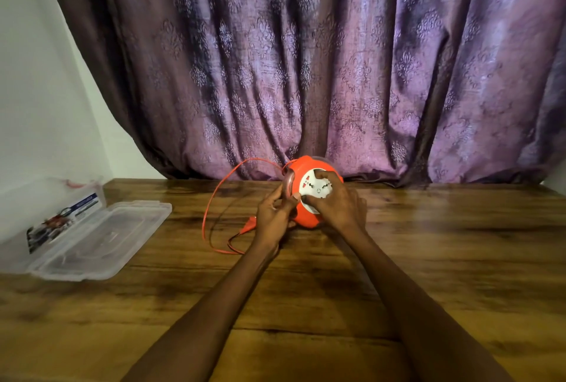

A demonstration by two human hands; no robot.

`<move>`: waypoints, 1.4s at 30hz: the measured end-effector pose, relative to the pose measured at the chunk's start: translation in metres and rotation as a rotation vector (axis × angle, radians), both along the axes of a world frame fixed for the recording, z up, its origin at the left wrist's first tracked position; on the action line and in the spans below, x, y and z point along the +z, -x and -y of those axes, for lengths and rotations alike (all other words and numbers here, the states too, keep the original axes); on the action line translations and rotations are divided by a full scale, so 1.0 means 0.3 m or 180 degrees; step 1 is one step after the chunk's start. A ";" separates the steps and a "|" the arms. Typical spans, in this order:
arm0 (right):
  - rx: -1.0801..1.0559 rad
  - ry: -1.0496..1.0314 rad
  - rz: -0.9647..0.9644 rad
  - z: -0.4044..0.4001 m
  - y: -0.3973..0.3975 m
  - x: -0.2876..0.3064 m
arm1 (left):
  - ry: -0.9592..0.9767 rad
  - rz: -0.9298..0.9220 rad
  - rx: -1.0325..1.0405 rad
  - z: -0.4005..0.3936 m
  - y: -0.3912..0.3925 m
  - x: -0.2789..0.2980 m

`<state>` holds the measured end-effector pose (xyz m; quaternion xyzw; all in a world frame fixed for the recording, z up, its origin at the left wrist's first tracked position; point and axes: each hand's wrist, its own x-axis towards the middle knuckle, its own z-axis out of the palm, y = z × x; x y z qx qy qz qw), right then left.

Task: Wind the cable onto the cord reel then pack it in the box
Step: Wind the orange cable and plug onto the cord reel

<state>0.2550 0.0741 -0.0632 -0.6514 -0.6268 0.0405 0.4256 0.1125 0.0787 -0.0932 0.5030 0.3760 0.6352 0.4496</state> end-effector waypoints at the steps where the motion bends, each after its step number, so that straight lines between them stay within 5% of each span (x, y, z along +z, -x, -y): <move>1: 0.0046 0.0013 -0.0051 -0.002 -0.002 -0.003 | 0.0051 0.0035 -0.0048 0.003 -0.001 0.002; 8: 0.0396 -0.0025 -0.0128 -0.017 -0.068 0.015 | 0.0021 0.0039 0.0555 -0.038 0.091 0.067; 11: 0.0935 -0.0109 -0.0240 -0.029 -0.122 0.026 | -0.0027 -0.0495 0.0875 -0.069 0.156 0.070; 14: 0.1696 0.0047 -0.0929 -0.027 -0.139 0.048 | 0.0114 -0.0899 0.0323 -0.074 0.146 0.075; 19: 0.2182 0.0375 -0.1492 -0.021 -0.132 0.069 | 0.0175 0.0231 -0.1133 -0.019 0.103 0.098; 36: 0.1594 0.0069 -0.1273 -0.062 -0.173 0.038 | 0.0217 0.0666 -0.0974 -0.023 0.178 0.128; 42: 0.0910 -0.0084 -0.0728 -0.085 -0.200 0.011 | 0.0155 0.0022 -0.0353 -0.037 0.207 0.129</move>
